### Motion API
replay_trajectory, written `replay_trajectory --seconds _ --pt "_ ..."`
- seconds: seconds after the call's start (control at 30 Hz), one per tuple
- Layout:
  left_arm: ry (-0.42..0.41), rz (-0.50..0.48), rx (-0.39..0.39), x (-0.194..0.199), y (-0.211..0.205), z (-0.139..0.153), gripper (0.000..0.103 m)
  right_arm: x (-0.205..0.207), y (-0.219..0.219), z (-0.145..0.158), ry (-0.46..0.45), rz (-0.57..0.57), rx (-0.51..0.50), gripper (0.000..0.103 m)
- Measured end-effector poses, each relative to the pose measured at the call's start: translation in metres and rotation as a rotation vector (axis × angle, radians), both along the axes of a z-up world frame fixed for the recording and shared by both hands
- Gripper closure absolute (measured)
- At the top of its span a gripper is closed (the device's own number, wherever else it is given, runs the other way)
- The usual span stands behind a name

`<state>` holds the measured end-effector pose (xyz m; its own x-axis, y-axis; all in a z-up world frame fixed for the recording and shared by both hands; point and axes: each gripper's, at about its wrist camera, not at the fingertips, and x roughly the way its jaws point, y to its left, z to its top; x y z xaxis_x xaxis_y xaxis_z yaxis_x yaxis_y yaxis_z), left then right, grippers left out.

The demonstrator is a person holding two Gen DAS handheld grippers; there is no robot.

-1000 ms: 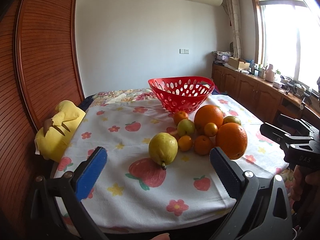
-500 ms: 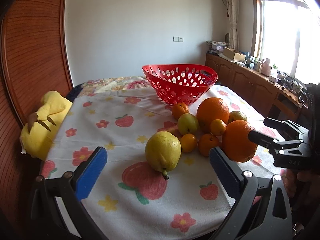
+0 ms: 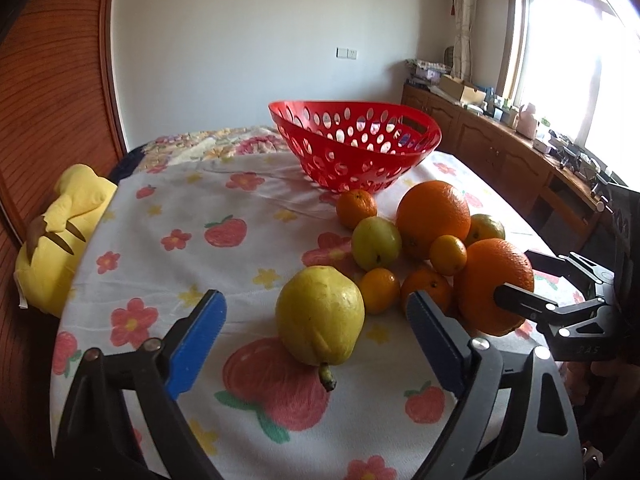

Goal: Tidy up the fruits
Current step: 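Close the right tool on the large orange while the left tool grasps the yellow pear, then lift the orange with the right tool while the left tool carries the pear toward the basket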

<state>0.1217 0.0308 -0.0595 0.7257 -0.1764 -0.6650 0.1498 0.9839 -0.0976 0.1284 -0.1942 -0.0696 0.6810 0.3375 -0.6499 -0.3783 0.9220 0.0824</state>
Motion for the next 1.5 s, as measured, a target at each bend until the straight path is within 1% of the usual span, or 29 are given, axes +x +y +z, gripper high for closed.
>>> replay_trajectory --seconds 0.17,0.23,0.33,0.4,0.43,0.47,0.67,0.73,0.77,0.97,1.0,1.03,1.1,1.17,1.5 --pt "0.043 -0.012 -0.001 0.01 -0.001 -0.008 0.014 0.006 0.001 -0.002 0.041 0.019 0.012 0.007" --pt "0.057 -0.015 -0.006 0.013 0.0 -0.011 0.017 0.007 0.004 -0.005 0.065 0.034 0.016 0.007" --pt "0.083 -0.024 -0.014 0.018 -0.001 -0.013 0.019 0.009 0.009 -0.007 0.075 0.05 0.002 0.007" --pt "0.093 -0.032 -0.006 0.02 -0.002 -0.015 0.019 0.01 0.01 -0.008 0.088 0.062 0.002 0.011" --pt "0.1 -0.032 0.003 0.02 -0.003 -0.016 0.019 0.011 0.01 -0.008 0.088 0.062 -0.01 0.017" --pt "0.106 -0.032 0.003 0.021 -0.003 -0.016 0.019 0.012 0.01 -0.007 0.086 0.064 -0.019 0.017" --pt "0.132 -0.037 0.002 0.027 0.001 -0.016 0.02 0.012 0.004 -0.008 0.105 0.087 -0.006 0.018" --pt "0.138 -0.042 0.0 0.03 0.001 -0.015 0.024 0.011 0.002 -0.008 0.113 0.097 -0.006 0.019" --pt "0.143 -0.045 -0.001 0.032 0.001 -0.016 0.025 0.011 0.002 -0.007 0.114 0.1 -0.009 0.019" --pt "0.176 -0.054 -0.002 0.036 -0.001 -0.024 0.025 0.006 -0.001 -0.005 0.121 0.107 -0.035 0.019" --pt "0.18 -0.056 -0.003 0.037 -0.001 -0.026 0.028 0.005 -0.002 -0.005 0.121 0.106 -0.038 0.019" --pt "0.184 -0.059 -0.003 0.037 0.0 -0.027 0.035 0.004 -0.002 -0.005 0.122 0.102 -0.043 0.019" --pt "0.192 -0.06 -0.009 0.037 0.0 -0.029 0.041 0.003 -0.005 -0.005 0.124 0.098 -0.047 0.019" --pt "0.191 -0.063 -0.025 0.038 0.002 -0.029 0.041 0.003 -0.007 -0.005 0.129 0.093 -0.04 0.019" --pt "0.158 -0.062 -0.028 0.031 0.004 -0.026 0.043 0.006 -0.006 -0.004 0.133 0.093 -0.043 0.019"
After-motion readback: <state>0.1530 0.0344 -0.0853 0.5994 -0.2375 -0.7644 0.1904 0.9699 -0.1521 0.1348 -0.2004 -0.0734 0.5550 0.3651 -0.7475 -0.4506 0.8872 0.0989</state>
